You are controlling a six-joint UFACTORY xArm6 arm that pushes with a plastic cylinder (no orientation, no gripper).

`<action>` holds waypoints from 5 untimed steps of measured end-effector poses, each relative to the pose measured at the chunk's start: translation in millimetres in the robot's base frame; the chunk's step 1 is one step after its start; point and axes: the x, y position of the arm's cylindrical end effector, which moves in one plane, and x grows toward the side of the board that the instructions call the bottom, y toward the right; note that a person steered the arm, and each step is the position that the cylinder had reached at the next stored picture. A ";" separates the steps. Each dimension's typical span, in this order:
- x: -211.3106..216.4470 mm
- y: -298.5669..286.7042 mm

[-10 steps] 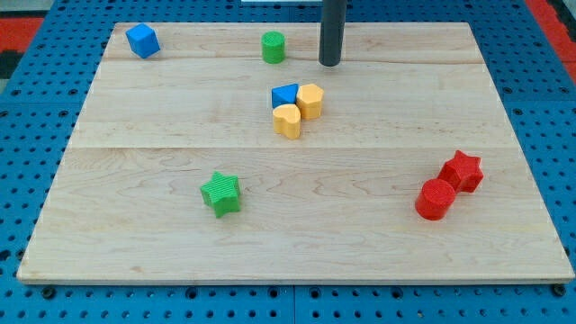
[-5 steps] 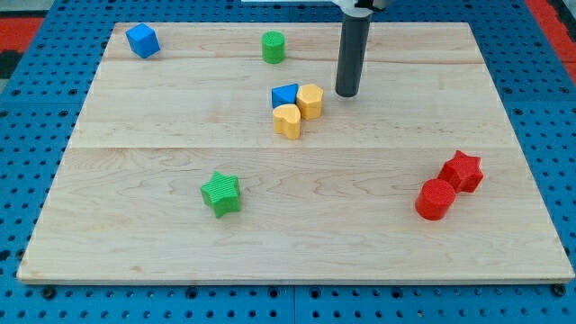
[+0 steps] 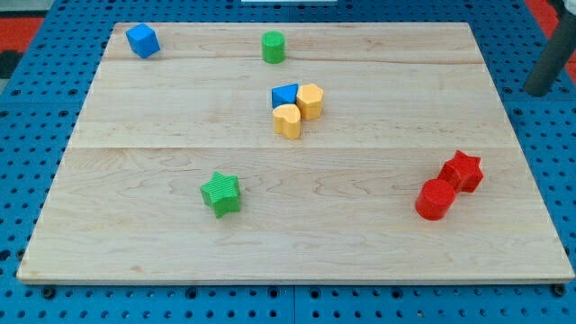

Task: Place the red circle parallel to the right of the green circle

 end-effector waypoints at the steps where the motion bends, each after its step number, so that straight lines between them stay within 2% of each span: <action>1: 13.5 -0.3; 2: 85.6 -0.4; 3: 131.4 -11.1; 4: 152.7 -28.2; 5: 213.9 -83.9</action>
